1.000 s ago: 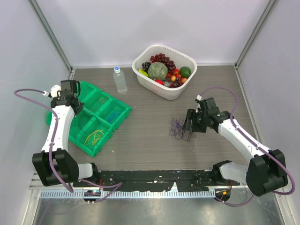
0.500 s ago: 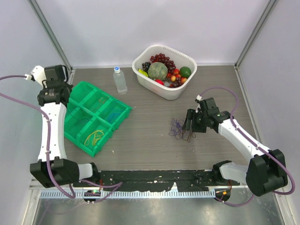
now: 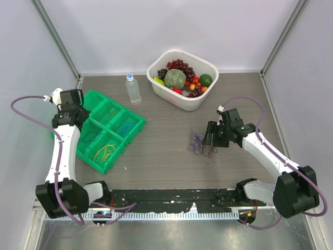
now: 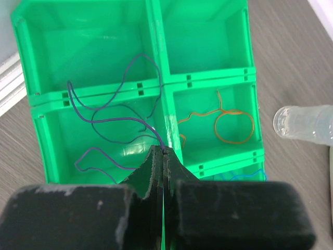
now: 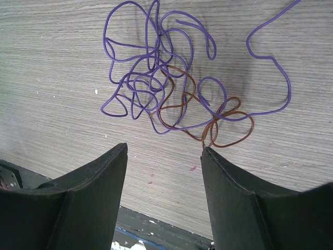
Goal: Untangle the cables
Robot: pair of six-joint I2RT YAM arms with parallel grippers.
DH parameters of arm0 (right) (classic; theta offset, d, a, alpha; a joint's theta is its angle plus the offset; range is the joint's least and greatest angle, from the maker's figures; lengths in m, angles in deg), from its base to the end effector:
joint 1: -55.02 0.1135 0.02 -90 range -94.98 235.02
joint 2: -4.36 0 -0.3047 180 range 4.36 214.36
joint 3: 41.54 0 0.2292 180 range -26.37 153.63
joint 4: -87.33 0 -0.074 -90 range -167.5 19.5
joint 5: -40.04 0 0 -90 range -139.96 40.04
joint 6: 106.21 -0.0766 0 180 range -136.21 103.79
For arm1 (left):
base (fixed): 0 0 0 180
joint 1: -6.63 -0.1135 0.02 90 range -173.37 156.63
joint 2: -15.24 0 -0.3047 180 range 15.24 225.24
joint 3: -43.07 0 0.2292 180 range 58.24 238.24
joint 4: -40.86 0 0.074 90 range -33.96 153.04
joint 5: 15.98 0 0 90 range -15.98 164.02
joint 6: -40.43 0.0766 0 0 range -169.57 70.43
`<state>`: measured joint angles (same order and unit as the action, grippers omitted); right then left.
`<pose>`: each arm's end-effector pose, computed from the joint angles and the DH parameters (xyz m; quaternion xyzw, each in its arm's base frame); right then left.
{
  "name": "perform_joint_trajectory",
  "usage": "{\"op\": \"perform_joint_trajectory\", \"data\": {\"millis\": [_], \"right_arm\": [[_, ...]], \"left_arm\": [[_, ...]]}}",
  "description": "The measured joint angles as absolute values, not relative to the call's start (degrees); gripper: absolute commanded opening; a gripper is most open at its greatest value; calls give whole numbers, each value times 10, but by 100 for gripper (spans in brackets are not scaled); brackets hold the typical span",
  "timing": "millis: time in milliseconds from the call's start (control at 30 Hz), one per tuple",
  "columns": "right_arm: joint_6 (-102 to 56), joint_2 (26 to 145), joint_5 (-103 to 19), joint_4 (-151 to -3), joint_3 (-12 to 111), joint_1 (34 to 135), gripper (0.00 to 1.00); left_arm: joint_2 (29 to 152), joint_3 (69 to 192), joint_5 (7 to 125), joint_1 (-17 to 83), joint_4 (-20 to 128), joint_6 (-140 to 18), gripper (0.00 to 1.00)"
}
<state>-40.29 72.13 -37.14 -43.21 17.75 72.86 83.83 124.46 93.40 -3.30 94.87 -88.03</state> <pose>0.1950 0.0806 0.2357 0.0212 0.9554 0.1984 0.2179 0.2343 0.0668 0.3516 -0.4313 0.7904 0.0482 0.4324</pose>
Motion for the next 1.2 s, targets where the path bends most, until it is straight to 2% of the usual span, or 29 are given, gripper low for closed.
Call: {"op": "perform_joint_trajectory", "data": {"millis": [533,1200], "right_arm": [[-402,721,-359,-434,177,729,64],[-402,721,-357,-437,176,729,64]], "left_arm": [[703,1235,899,-10,1029,-987,0],[722,1256,849,-10,1078,-1147,0]]}}
